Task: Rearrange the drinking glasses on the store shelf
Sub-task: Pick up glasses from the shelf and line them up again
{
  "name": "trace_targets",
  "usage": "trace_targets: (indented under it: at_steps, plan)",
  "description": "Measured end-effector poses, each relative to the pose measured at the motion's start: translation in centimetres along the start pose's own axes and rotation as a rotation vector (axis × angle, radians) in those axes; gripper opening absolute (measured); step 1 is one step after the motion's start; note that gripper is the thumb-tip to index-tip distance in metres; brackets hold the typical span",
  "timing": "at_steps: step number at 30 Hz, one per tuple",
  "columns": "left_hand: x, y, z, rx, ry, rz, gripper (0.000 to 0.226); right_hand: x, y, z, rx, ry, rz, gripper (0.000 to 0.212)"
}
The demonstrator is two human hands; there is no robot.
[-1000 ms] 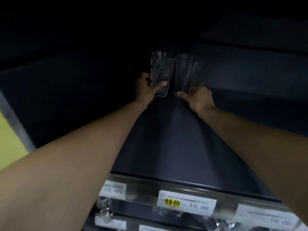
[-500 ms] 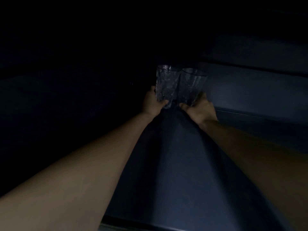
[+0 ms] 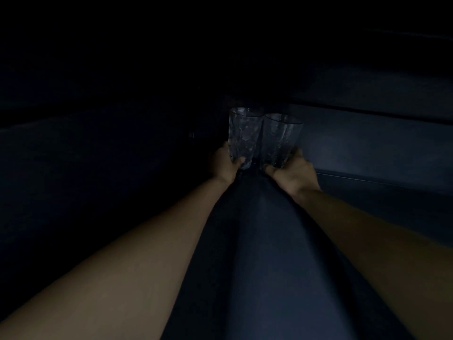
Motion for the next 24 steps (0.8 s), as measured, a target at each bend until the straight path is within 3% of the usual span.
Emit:
trace_targets:
  at_steps: [24]
  plan:
    - [0.19, -0.57, 0.78, 0.022, -0.049, 0.045, 0.048, 0.31, 0.07, 0.34, 0.018, 0.016, -0.007, 0.068]
Point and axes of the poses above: each hand's wrist, its own z-axis away from the middle knuckle, its own y-axis out of the palm, x = y × z, the point moved 5 cm from there along -z, towards the middle knuckle, and after that the axes turned 11 degrees about -z, right-handed, at the moved point
